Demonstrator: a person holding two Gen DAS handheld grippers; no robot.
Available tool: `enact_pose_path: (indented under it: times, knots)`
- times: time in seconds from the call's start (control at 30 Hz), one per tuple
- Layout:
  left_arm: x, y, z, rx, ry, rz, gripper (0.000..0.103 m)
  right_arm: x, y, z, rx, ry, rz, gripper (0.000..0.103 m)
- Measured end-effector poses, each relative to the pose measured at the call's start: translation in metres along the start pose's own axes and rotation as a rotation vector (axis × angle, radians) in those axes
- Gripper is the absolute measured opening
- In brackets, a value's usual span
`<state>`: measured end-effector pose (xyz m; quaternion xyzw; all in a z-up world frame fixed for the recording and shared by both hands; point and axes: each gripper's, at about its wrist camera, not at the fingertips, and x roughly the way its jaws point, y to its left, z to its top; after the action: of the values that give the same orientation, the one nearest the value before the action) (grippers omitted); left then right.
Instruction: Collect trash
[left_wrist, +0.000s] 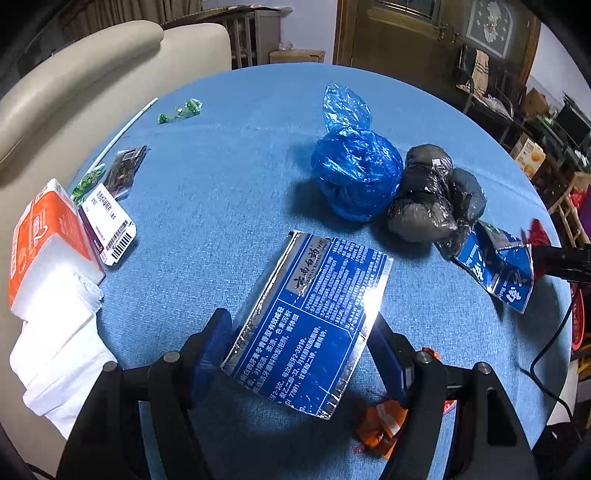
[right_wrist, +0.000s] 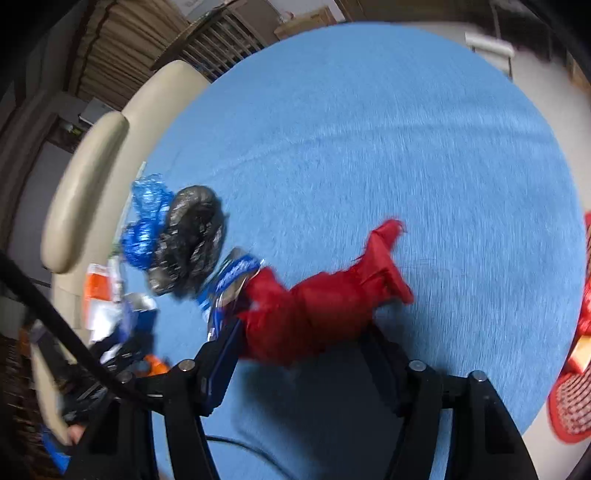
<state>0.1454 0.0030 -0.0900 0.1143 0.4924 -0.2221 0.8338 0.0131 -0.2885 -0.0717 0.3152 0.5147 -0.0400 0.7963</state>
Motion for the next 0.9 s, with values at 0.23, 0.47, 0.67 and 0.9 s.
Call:
enact_pose_path:
  times: [0.23, 0.47, 0.67, 0.9]
  knots:
    - [-0.005, 0.0, -0.001, -0.08, -0.012, 0.025, 0.071, 0.002, 0.014, -0.001, -0.109, -0.091, -0.039, 0.036]
    - [-0.051, -0.013, -0.009, -0.124, -0.085, 0.079, 0.071, -0.041, 0.017, -0.023, -0.214, -0.192, 0.031, 0.036]
    - [-0.108, -0.05, -0.02, -0.106, -0.174, 0.085, 0.071, -0.1, -0.009, -0.045, -0.248, -0.282, 0.109, 0.036]
    - [-0.145, -0.114, -0.025, -0.022, -0.237, 0.126, 0.071, -0.144, -0.024, -0.065, -0.257, -0.344, 0.111, 0.036]
